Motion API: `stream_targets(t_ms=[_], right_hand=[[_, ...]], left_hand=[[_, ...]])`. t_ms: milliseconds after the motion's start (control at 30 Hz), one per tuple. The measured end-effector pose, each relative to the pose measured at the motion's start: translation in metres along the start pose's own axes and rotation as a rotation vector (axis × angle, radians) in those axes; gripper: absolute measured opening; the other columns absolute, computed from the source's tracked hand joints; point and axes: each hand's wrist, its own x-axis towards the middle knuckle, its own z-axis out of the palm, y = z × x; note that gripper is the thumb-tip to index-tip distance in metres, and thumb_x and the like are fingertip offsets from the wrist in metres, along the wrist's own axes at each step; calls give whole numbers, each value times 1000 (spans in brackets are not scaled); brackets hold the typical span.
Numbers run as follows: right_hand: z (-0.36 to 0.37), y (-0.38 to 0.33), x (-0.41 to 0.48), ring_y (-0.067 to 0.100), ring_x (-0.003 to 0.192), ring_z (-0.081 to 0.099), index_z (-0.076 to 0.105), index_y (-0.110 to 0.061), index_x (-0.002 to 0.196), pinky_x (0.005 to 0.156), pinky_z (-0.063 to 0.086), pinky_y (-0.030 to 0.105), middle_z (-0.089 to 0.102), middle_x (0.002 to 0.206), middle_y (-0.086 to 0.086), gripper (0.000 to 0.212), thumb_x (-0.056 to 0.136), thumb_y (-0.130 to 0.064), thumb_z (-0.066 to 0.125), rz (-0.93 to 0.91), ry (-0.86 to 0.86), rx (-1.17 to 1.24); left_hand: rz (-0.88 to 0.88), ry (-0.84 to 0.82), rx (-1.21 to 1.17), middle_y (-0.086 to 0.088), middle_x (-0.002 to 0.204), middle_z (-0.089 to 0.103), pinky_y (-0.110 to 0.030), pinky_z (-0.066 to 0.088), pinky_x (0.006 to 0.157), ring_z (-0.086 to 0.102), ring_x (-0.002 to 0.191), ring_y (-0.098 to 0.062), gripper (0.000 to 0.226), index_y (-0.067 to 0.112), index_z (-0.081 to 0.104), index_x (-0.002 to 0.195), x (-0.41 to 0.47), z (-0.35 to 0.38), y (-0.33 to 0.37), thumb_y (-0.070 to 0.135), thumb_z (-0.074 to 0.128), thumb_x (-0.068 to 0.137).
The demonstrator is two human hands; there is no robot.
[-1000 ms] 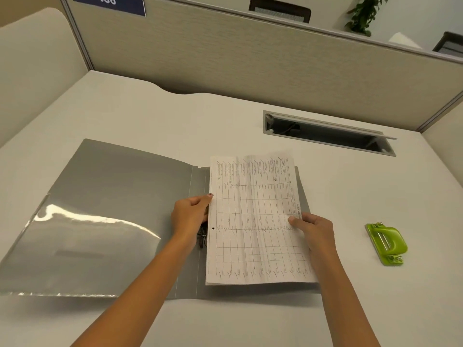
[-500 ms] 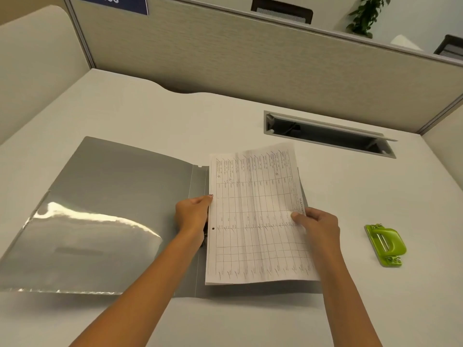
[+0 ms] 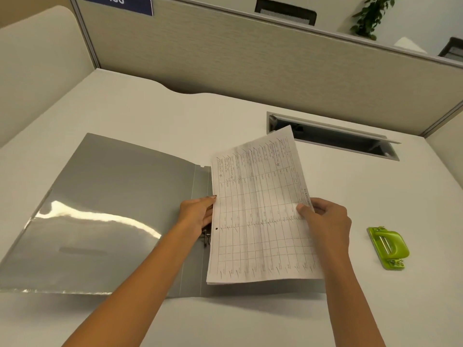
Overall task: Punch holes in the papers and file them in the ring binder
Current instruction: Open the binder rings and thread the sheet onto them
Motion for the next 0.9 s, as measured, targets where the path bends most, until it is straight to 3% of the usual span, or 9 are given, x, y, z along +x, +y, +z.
stream_targets(t_ms=[167, 400, 533, 633, 767, 900], right_hand=[[-1, -9, -1, 10, 71, 61, 70, -13, 111, 57, 41, 14, 65, 92, -5, 25, 90, -24, 64, -64, 26, -62], [-4, -18, -5, 12, 71, 57, 70, -9, 112, 59, 36, 8, 71, 107, 6, 25, 91, -21, 62, -139, 52, -136], [-3, -19, -4, 15, 77, 58, 69, -9, 115, 69, 43, 18, 71, 111, 7, 28, 91, -21, 63, -137, 56, -151], [-4, -18, -2, 15, 79, 58, 68, -9, 116, 76, 45, 25, 70, 112, 8, 29, 90, -21, 63, -119, 53, -158], [-6, -15, 0, 16, 80, 58, 67, -8, 118, 76, 45, 25, 70, 115, 9, 31, 90, -21, 63, -87, 22, -165], [-6, -13, 0, 18, 79, 59, 67, -9, 118, 77, 48, 28, 69, 116, 9, 31, 90, -22, 63, -75, 16, -173]], left_hand=[[15, -2, 22, -15, 88, 71, -23, 58, 52, 70, 64, -16, 14, -5, 65, 98, -3, 2, 0, 0, 66, 85], [4, 40, 62, -7, 85, 73, -23, 53, 44, 70, 66, -16, 8, 8, 67, 94, -12, 5, -2, 11, 67, 86], [-6, 25, 92, -8, 87, 73, -26, 57, 50, 71, 68, -18, 11, 7, 68, 96, -12, 5, 2, 8, 68, 85], [31, 2, 102, -11, 83, 72, -24, 56, 47, 72, 59, -16, 10, 2, 68, 96, -15, 1, 2, 0, 65, 86], [261, 125, 359, -7, 87, 74, -21, 58, 57, 72, 69, -15, 11, 9, 71, 95, -22, -8, -6, 5, 64, 87], [557, 249, 714, 9, 84, 67, -14, 46, 58, 63, 74, -5, 13, 26, 69, 87, -43, -22, -14, 15, 63, 89]])
